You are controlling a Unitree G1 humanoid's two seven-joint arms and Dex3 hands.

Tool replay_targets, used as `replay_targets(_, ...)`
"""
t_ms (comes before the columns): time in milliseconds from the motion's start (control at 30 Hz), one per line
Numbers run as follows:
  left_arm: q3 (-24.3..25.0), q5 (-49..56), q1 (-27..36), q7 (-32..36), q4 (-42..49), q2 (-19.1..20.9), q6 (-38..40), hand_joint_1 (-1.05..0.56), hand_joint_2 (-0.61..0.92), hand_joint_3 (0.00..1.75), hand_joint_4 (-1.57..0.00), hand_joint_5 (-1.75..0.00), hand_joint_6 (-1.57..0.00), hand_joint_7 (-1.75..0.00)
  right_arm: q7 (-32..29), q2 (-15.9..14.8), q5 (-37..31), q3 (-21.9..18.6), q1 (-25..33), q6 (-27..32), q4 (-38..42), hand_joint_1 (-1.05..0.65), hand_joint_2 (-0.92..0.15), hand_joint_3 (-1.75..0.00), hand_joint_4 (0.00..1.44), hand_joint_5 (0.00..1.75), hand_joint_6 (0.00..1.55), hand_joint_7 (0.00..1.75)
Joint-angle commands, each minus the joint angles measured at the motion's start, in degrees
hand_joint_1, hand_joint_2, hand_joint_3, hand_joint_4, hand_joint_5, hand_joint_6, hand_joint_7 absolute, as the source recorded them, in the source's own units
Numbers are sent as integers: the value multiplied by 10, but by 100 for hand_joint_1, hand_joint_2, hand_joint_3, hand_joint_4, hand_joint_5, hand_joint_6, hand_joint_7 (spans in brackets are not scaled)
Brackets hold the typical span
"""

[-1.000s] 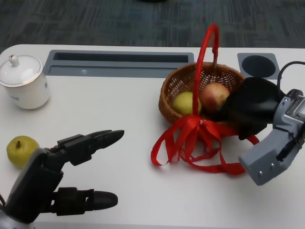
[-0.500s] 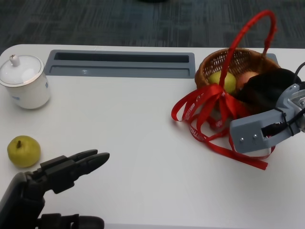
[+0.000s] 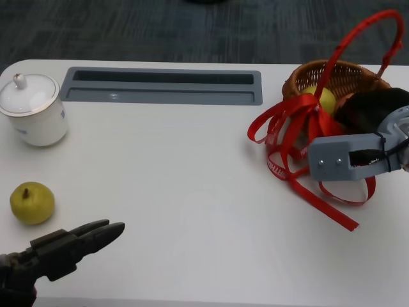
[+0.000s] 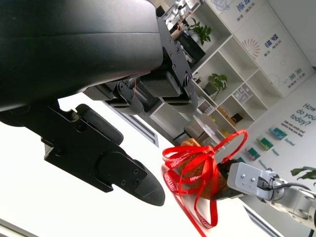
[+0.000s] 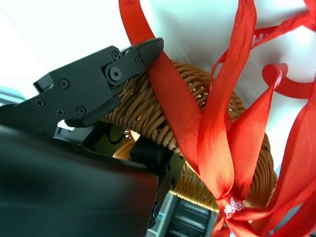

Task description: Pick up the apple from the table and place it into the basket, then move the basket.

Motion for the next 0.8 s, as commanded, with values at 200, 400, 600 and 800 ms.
replay_targets(200, 1, -36, 30, -4, -14, 5, -8, -51, 66, 0, -72, -1, -71, -1, 17, 3, 16, -29, -25, 59, 4, -38, -91, -11, 105, 3, 99, 1)
replay_targets(400, 2, -45, 46, -12, -25, 7, -4, -51, 66, 0, -72, 0, -71, 0, 14, 7, 7, -27, -25, 57, 4, -35, -91, -7, 106, 2, 99, 0)
replay_targets(600, -4, -43, 34, -15, -26, 4, 0, -50, 65, 0, -73, -1, -71, 0, 22, 2, 7, -28, -19, 24, 3, -48, -82, -1, 84, 0, 71, 0)
replay_targets(800, -14, -46, 20, -21, -20, 6, -1, -50, 65, 0, -72, 0, -71, 0, 46, 2, 30, -52, -18, 11, 1, -78, -77, 0, 56, 0, 45, 0)
